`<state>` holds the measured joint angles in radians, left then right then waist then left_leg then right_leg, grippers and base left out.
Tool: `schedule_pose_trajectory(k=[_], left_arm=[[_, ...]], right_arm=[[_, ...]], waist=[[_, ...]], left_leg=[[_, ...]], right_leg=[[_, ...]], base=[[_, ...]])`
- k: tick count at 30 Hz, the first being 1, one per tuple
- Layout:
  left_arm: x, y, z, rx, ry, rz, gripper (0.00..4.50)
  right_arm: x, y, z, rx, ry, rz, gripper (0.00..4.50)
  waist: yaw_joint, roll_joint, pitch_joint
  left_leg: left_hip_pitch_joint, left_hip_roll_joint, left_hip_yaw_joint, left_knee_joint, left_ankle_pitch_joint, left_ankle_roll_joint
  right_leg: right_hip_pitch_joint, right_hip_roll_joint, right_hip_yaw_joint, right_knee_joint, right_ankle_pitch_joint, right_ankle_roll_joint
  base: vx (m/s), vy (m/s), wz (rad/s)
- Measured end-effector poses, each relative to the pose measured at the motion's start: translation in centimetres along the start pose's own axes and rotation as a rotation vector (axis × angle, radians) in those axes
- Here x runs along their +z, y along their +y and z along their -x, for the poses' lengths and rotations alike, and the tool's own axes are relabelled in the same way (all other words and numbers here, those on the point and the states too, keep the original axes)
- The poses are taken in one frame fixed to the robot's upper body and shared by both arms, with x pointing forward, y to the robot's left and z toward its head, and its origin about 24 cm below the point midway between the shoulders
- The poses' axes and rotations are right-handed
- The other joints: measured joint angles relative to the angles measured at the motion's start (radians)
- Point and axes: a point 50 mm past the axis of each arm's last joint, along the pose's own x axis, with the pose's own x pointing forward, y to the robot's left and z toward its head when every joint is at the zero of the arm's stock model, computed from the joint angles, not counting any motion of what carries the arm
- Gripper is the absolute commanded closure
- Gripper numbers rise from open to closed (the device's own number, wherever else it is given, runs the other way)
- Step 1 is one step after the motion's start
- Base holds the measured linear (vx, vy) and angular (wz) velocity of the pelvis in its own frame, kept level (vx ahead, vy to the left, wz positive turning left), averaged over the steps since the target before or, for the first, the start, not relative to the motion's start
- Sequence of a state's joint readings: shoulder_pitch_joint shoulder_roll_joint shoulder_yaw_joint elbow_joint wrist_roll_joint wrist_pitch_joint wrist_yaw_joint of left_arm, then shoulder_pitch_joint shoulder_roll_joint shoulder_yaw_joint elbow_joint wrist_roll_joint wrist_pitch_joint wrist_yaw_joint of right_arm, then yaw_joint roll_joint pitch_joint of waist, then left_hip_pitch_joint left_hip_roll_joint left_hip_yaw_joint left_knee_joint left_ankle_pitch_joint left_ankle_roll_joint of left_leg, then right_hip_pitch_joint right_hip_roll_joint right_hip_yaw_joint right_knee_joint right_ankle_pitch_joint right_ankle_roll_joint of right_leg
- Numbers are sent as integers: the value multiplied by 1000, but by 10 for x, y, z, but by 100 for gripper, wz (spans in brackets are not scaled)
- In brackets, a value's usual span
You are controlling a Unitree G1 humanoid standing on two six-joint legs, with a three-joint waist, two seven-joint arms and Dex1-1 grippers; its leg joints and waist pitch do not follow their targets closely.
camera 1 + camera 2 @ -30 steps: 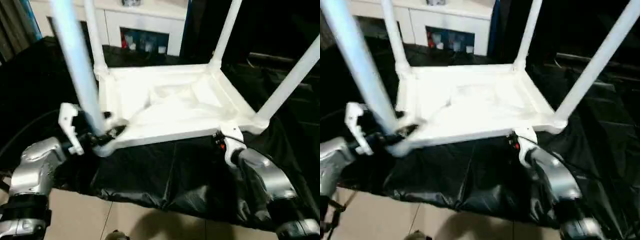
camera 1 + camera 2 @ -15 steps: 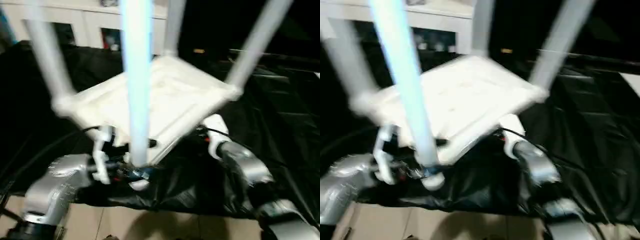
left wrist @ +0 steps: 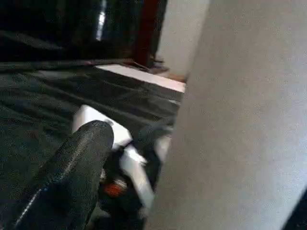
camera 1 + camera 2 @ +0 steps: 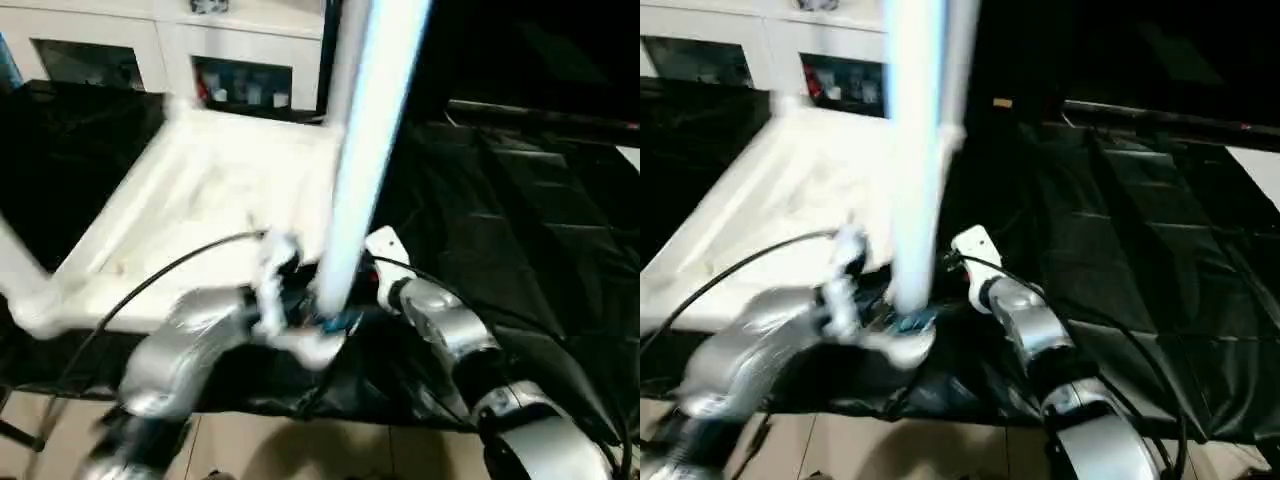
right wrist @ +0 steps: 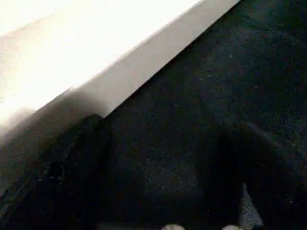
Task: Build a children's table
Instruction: Rotate table base
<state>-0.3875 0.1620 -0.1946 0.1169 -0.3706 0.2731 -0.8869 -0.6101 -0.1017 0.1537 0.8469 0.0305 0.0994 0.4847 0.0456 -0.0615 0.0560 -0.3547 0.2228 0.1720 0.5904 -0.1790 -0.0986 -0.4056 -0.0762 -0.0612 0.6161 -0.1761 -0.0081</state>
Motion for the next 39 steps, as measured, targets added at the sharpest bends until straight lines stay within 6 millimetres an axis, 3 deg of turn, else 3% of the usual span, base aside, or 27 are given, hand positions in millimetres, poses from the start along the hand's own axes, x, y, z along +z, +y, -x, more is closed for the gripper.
schedule_pose_trajectory(k=[4, 7, 10, 15, 21, 26, 37, 39], left_arm=[[1, 3, -16, 35, -27, -27, 9], [5, 6, -17, 28, -12, -88, 9], [3, 10, -5, -7, 51, -142, 9], [-10, 21, 33, -86, 256, -169, 9], [-26, 36, 59, -116, 472, -185, 37], [-25, 41, 64, -148, 552, -215, 74], [-27, 44, 70, -187, 590, -170, 154], [-27, 44, 70, -193, 593, -165, 187]], right_arm=[[-7, -12, 9, -37, -12, -21, 0], [-9, -25, 21, -58, -28, -25, 0], [-8, -40, 36, -59, -50, -10, 0], [-8, -56, 69, 12, -66, 64, 0], [-3, -57, 103, 162, -47, 167, 0], [2, -52, 122, 265, -18, 182, 0], [7, -41, 137, 364, 6, 160, 0], [8, -40, 137, 372, 9, 155, 0]], waist=[[10, 3, 2], [17, 11, 1], [18, 13, 1], [17, 16, 1], [38, 16, 1], [47, 17, 1], [46, 17, 1], [47, 17, 1]], left_leg=[[-1, 0, 0, -1, 0, 0], [-1, 0, 0, -1, 0, 0], [0, 0, 0, -1, 0, 0], [1, 0, 0, -2, 0, 0], [1, 0, 0, -1, 0, 0], [2, 0, 0, -2, 0, 0], [3, 0, 0, -1, 0, 0], [3, 0, 0, -2, 0, 0]], right_leg=[[0, 0, -1, -1, 0, 0], [0, 0, 0, -1, 0, 0], [0, 0, -1, 0, 0, 0], [0, 0, -1, -1, 0, 0], [0, 0, 0, -1, 0, 0], [1, 0, 0, -1, 0, 0], [2, 0, 0, -1, 0, 0], [2, 0, 0, -1, 0, 0]], base=[[0, 0, 0], [0, 0, 0], [0, 0, 0], [0, 0, 0], [0, 0, 0], [0, 0, 0], [0, 0, 0], [0, 0, 0]])
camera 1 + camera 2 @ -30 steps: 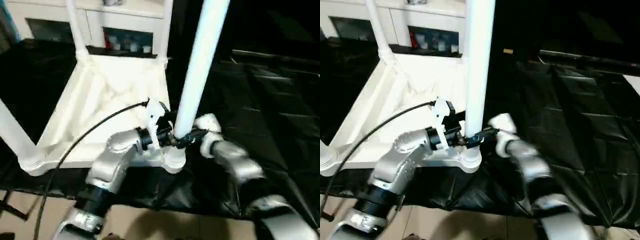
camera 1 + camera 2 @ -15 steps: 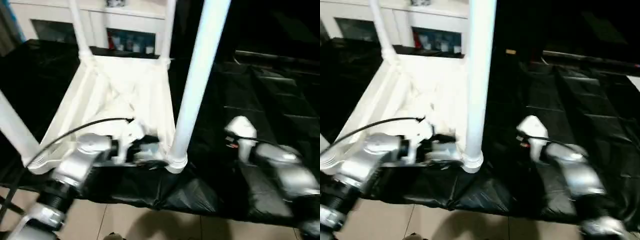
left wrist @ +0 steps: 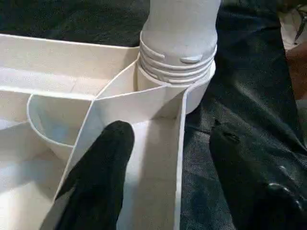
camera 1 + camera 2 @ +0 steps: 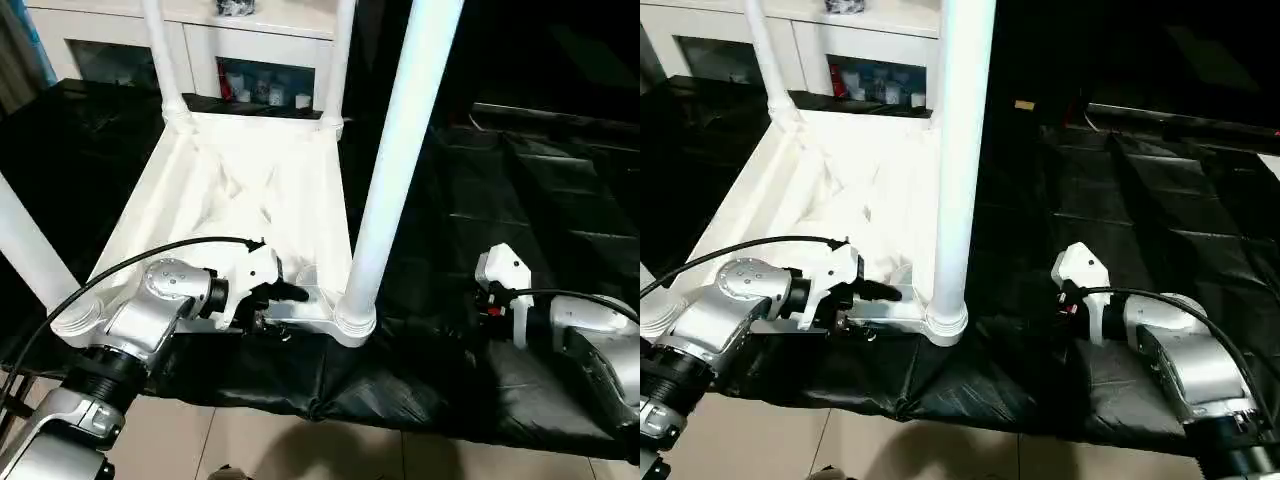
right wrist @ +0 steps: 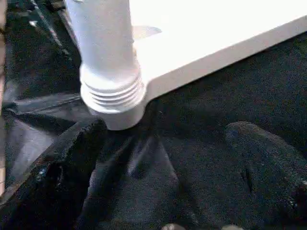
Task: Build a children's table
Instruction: Rotate table base, then rotate leg to tighten
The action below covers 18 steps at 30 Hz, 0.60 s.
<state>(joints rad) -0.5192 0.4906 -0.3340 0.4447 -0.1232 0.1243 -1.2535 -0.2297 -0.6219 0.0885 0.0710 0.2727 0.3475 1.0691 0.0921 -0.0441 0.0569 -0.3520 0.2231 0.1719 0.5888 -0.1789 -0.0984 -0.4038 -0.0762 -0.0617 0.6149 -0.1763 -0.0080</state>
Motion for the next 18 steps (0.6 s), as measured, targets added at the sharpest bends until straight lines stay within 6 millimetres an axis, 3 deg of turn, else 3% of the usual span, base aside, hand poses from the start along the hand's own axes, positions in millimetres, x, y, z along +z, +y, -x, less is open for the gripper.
schedule_pose_trajectory(k=[13, 14, 18], left_arm=[[-7, 0, 6, -19, 35, 39, 274], [-6, 0, 7, -23, 39, 37, 304], [-7, 3, 8, -20, 51, 36, 313]], right_arm=[[1, 6, -3, 47, 12, -20, 0], [1, 6, -3, 47, 12, -19, 0], [2, 7, -3, 50, 11, -15, 0]], waist=[[1, 0, 0], [1, 0, 0], [1, 0, 0]], left_leg=[[0, 0, 0, 0, 0, 0], [0, 0, 0, 0, 0, 0], [0, 0, 0, 0, 0, 0]], right_leg=[[0, 0, 0, 0, 0, 0], [0, 0, 0, 0, 0, 0], [0, 0, 0, 0, 0, 0]], base=[[0, 0, 0], [0, 0, 0], [0, 0, 0]])
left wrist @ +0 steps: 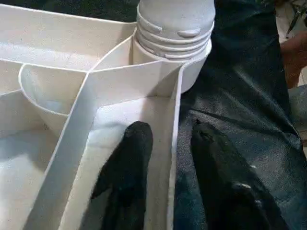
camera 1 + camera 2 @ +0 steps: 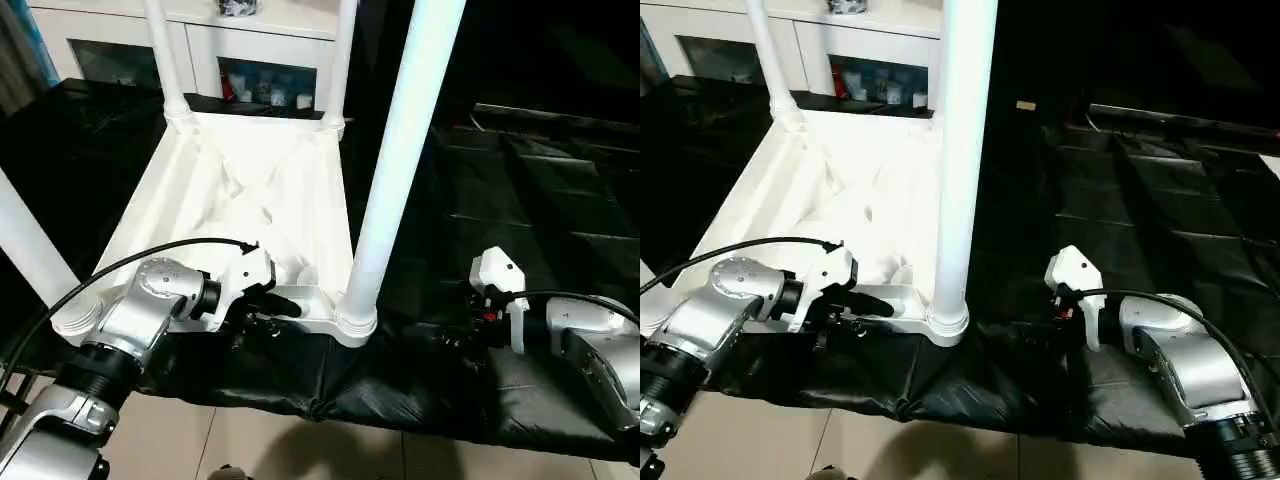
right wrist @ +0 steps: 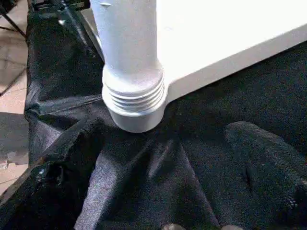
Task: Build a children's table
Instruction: Rotate leg to tighten
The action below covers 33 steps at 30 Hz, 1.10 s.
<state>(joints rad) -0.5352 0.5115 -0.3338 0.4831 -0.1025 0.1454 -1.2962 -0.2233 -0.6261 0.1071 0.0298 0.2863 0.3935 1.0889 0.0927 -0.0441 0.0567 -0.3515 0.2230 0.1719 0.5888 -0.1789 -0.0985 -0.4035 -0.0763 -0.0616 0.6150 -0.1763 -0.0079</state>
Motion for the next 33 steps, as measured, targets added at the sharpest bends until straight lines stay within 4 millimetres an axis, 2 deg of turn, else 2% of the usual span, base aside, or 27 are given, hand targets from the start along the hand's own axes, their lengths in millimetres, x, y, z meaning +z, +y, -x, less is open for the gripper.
schedule_pose_trajectory(k=[2, 6, 8, 14, 16, 19, 23, 33], left_arm=[[0, 1, 0, 4, 2, 2, 349], [-1, 3, -1, 2, 5, 0, 357], [-1, 4, 0, 4, 7, -4, 386], [-1, 4, -1, -9, 45, -39, 425], [-2, 4, -1, -12, 55, -49, 443], [-2, 4, -1, -12, 59, -55, 443], [-1, 5, -2, -15, 61, -42, 443], [5, 5, -10, -28, 40, -37, 450]], right_arm=[[1, 0, 0, 2, -1, 3, 0], [1, 1, -1, 7, 4, 0, 0], [1, 3, -3, 16, 7, 1, 0], [1, 5, -7, 31, 0, 2, 0], [0, 8, -12, 49, 0, -1, 0], [0, 14, -21, 85, -1, 1, 0], [3, 23, -44, 116, -22, 29, 0], [13, 14, -68, 68, -48, 48, 96]], waist=[[0, 0, 0], [0, 1, 0], [0, 1, 0], [0, 2, -2], [0, 3, -2], [-3, 3, -2], [-4, 2, -3], [0, 1, -4]], left_leg=[[0, 0, 0, 0, 0, 0], [1, 0, 0, 0, 0, 0], [1, 0, 0, 0, 0, 0], [2, 0, -1, 0, 0, 0], [3, 0, -1, 0, 0, 0], [2, 0, -1, 0, 0, 0], [3, 0, -1, 0, 0, 0], [2, 0, 0, 0, 0, 0]], right_leg=[[0, 0, 0, 0, 0, 0], [1, 0, 0, 0, 0, 0], [1, 0, 0, 0, 0, 0], [2, 0, 0, 0, -2, 3], [2, 0, 0, 0, -2, 3], [2, 0, 0, 0, -2, 3], [2, 0, 0, 0, -2, 3], [2, -1, 0, 0, 0, 0]], base=[[0, 0, 0], [0, 0, 0], [0, 0, 0], [0, 0, 0], [0, 0, 0], [0, 0, 0], [0, 0, 0], [0, 0, 0]])
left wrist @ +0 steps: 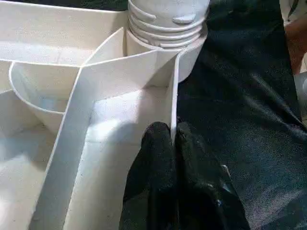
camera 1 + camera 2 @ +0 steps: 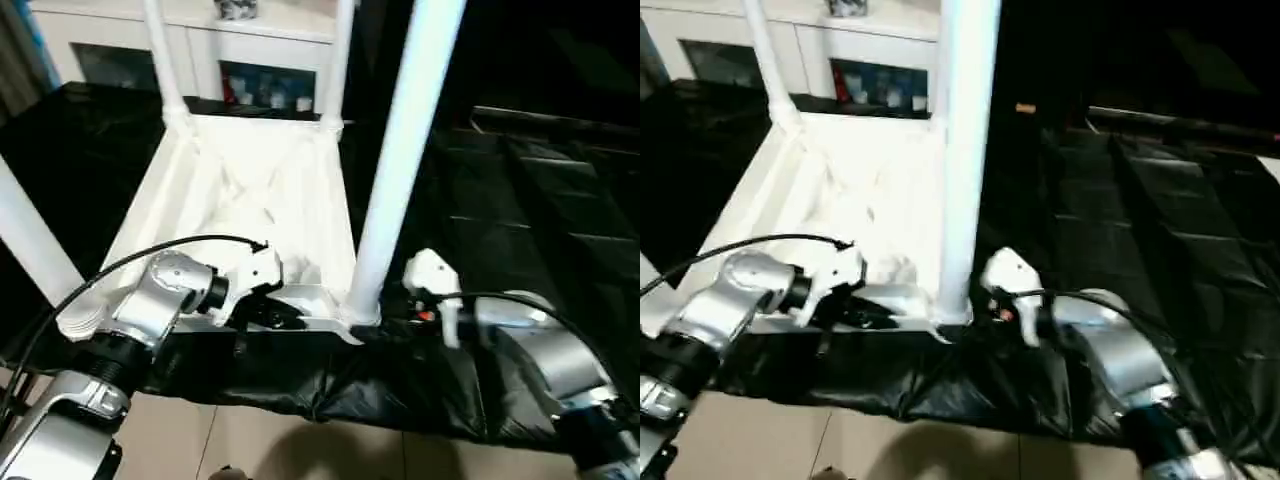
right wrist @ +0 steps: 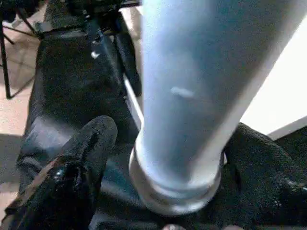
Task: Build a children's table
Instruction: Rotate leg to tighten
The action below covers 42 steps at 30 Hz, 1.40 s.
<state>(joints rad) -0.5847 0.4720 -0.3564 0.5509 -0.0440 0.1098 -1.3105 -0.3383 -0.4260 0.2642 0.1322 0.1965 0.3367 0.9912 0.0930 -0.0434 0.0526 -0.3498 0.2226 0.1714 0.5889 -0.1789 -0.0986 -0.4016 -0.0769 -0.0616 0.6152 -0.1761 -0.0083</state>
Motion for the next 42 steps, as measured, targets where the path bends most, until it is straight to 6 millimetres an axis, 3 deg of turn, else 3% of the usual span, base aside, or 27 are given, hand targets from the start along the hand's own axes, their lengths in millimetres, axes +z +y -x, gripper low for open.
schedule_pose_trajectory(k=[12, 17, 24, 31, 35, 40, 41, 42], left_arm=[[0, 1, -2, 15, 1, -3, 450], [-1, 3, -1, 35, 3, 3, 450], [3, 8, -12, 90, -16, 39, 450], [20, 20, -46, 276, -26, 112, 450], [27, 25, -62, 375, -21, 143, 450], [28, 25, -64, 392, -13, 137, 450], [28, 25, -64, 388, -13, 134, 450], [28, 25, -63, 384, -14, 130, 450]], right_arm=[[-2, -8, -5, -20, 14, 15, 182], [-3, -13, -9, -25, 12, 22, 198], [-8, -18, -14, -100, -21, -26, 199], [-16, -36, -30, -466, -101, -190, 200], [-9, -48, -50, -657, -112, -264, 200], [-8, -49, -54, -687, -110, -254, 200], [-8, -49, -54, -684, -115, -252, 145], [-8, -49, -53, -680, -121, -249, 131]], waist=[[0, 0, 0], [-4, 0, -1], [-5, -1, -1], [-10, 1, -5], [-30, 5, -8], [-38, 9, -12], [-38, 9, -12], [-39, 9, -12]], left_leg=[[1, 0, 0, 0, 0, 0], [1, 0, 0, 0, 0, 0], [2, 0, -1, 0, 0, 0], [3, -2, -3, 1, 0, 0], [4, -7, -6, 1, 0, 0], [3, -15, -12, -2, 0, 1], [3, -15, -13, -2, 0, 1], [3, -15, -13, -2, 0, 1]], right_leg=[[0, 0, 0, 0, 0, 0], [1, 0, 0, 0, -2, 3], [2, 0, 0, 0, -2, 3], [3, -3, -2, -5, -2, 4], [2, -5, -3, -7, -2, 4], [2, -10, -5, -8, -2, 4], [2, -10, -5, -8, -2, 4], [2, -10, -5, -8, -2, 4]], base=[[0, 0, 0], [0, 0, 0], [0, 0, 0], [0, 0, 0], [0, 0, 0], [0, 0, 0], [0, 0, 0], [0, 0, 0]])
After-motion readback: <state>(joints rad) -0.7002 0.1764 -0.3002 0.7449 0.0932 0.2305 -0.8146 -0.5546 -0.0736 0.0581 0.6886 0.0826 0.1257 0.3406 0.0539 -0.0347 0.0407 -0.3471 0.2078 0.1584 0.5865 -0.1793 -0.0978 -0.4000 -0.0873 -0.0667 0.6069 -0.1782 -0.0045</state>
